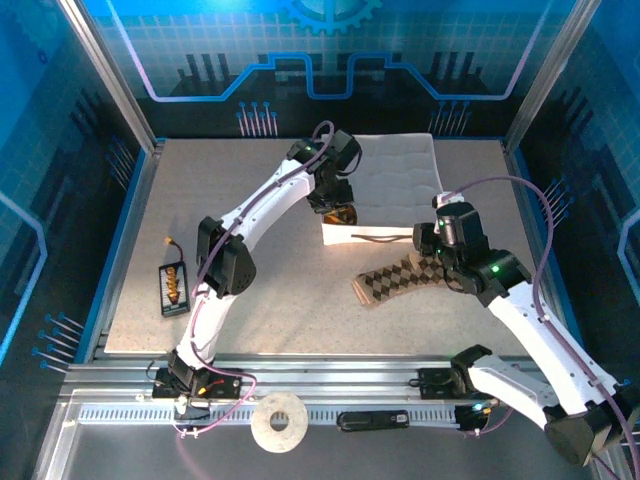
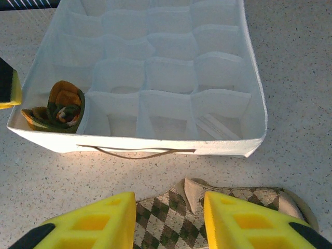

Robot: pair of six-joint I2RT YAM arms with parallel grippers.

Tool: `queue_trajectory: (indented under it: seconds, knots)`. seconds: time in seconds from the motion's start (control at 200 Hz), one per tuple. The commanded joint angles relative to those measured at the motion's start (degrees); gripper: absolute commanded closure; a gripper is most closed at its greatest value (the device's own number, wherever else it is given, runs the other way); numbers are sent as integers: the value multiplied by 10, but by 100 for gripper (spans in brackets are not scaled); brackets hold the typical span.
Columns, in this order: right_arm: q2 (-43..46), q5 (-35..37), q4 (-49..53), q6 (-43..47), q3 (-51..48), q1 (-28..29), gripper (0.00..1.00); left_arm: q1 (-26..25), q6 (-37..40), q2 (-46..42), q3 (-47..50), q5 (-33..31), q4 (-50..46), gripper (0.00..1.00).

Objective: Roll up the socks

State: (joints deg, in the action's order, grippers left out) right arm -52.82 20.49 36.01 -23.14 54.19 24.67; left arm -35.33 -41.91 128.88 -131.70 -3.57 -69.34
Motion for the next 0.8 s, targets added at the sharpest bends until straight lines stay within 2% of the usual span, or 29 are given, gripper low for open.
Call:
queue_trajectory:
  seconds: [0.0,0.27,0.385,0.465,0.57,0.65,0.715,0.795]
  knots:
    - [11,-2,6,-5,-5,-11,61,-6,5,26,14,8,-9,84]
    - [13,-7,6,-8,-10,-11,62,-3,23,67,16,-26,-3,97]
    - [7,-12,6,-10,-11,-11,62,-1,23,72,-2,-29,-4,97]
    - [0,-17,8,-11,-14,-11,62,0,23,71,-28,-31,-11,90]
    - [-9,-22,13,-13,-16,-12,62,0,15,53,-69,-44,-21,66]
    - [-17,-22,18,-21,-22,-11,63,-3,2,24,-88,-71,-26,54]
    - [-20,-17,27,-47,-33,-12,63,-9,-5,-13,-75,-88,-15,49]
    - [-19,-21,28,-85,-59,-15,64,-25,14,-67,-16,-68,30,51]
